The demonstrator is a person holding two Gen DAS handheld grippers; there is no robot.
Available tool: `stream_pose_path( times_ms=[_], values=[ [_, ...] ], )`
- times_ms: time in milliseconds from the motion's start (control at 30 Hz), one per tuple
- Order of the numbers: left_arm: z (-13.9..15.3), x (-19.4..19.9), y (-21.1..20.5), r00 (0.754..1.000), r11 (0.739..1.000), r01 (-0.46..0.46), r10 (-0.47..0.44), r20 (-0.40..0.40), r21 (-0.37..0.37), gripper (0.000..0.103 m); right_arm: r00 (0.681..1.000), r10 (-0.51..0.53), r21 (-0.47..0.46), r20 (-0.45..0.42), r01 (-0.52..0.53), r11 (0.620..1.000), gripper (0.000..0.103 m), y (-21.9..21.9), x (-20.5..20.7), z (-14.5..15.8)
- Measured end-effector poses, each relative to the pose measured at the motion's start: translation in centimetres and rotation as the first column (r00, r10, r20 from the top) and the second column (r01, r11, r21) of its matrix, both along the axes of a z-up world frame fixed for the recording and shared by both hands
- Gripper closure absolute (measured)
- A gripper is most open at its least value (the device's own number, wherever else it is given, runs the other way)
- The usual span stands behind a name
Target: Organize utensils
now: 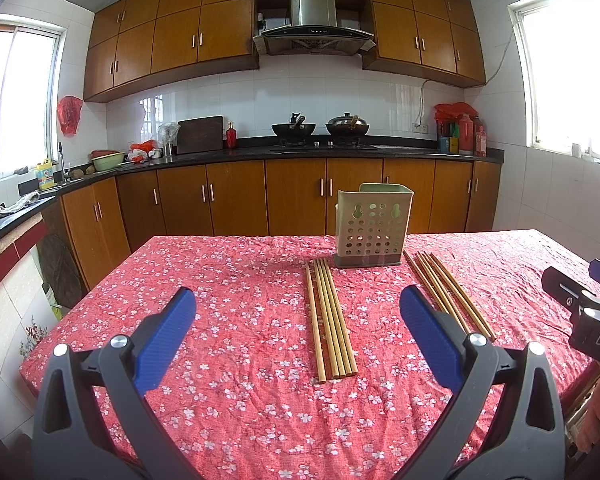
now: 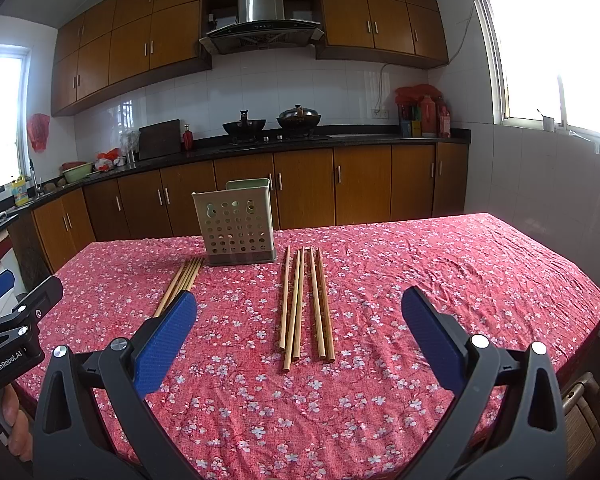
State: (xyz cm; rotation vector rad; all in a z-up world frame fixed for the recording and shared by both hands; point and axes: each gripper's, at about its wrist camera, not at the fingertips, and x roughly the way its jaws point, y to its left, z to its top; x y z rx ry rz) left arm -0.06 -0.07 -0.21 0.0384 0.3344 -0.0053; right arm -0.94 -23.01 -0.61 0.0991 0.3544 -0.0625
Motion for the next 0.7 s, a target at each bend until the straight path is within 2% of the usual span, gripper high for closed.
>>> stream_pose_path(
  times_ms=[700],
  values=[
    [-0.34, 0.17, -0.03, 1.0, 1.0, 0.001, -0.001, -0.001, 0.001, 0.004, 1.0, 0.001, 0.001, -0.001, -0.001, 1.0, 0.002, -0.01, -0.01, 0.06]
  ],
)
